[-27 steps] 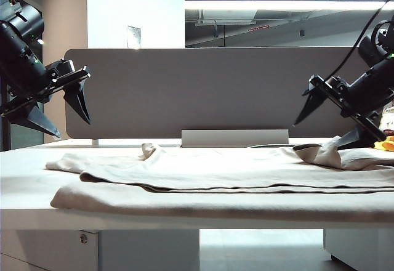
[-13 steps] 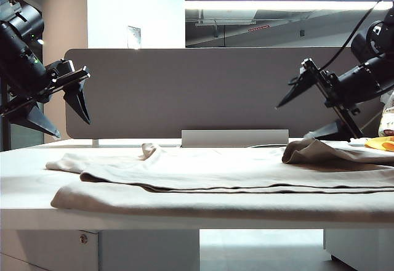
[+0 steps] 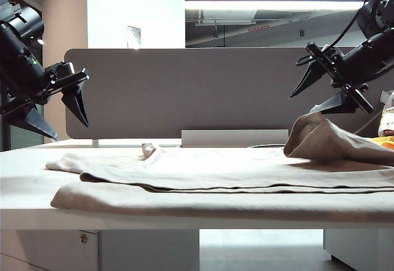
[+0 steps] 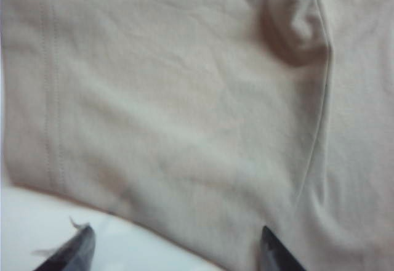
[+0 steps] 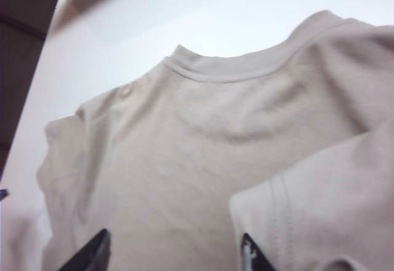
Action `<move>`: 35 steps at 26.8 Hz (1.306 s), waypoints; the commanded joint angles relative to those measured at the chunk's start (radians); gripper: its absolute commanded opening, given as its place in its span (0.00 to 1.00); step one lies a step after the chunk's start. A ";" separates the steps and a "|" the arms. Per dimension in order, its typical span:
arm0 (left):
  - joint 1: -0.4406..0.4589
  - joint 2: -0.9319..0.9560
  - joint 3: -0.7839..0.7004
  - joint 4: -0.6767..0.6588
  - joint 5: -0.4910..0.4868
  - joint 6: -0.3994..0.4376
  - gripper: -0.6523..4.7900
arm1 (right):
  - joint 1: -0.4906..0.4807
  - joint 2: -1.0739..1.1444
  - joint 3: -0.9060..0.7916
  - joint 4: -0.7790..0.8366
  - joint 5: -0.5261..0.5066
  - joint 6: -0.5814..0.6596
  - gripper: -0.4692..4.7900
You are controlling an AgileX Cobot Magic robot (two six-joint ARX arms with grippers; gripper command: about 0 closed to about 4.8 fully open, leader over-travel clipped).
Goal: Fold the bottom side of the T-shirt horizontally towards the center, about one-third of the way, then fold the sleeve back towards the center, creating a straight line along the edge of the T-shirt, and finally fold the bottom of the T-shirt up towards the top, creating a neat rectangle.
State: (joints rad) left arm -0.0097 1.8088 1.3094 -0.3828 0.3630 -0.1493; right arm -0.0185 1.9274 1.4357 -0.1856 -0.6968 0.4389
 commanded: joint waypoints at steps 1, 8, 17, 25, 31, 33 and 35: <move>0.000 -0.005 0.004 0.003 0.000 0.008 0.75 | 0.000 -0.002 0.002 -0.092 0.045 -0.078 0.58; -0.001 -0.005 0.004 0.002 0.002 0.007 0.75 | 0.004 -0.001 0.002 -0.211 0.189 -0.182 0.59; -0.010 -0.005 0.004 -0.010 0.012 0.008 0.75 | 0.004 -0.002 0.002 -0.214 0.325 -0.216 0.59; -0.013 -0.005 0.004 -0.008 0.012 0.008 0.75 | 0.018 -0.004 0.002 -0.175 0.389 -0.321 0.60; -0.013 -0.005 0.004 -0.009 0.012 0.008 0.75 | 0.031 -0.011 0.011 -0.116 0.391 -0.342 0.61; -0.013 -0.005 0.004 -0.009 0.012 0.008 0.75 | 0.032 -0.011 0.021 -0.107 0.391 -0.352 0.61; -0.013 -0.005 0.004 -0.009 0.012 0.008 0.75 | 0.039 -0.013 0.034 -0.091 0.392 -0.360 0.61</move>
State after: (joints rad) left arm -0.0219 1.8088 1.3094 -0.3943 0.3714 -0.1490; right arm 0.0166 1.9244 1.4551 -0.3038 -0.3065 0.0917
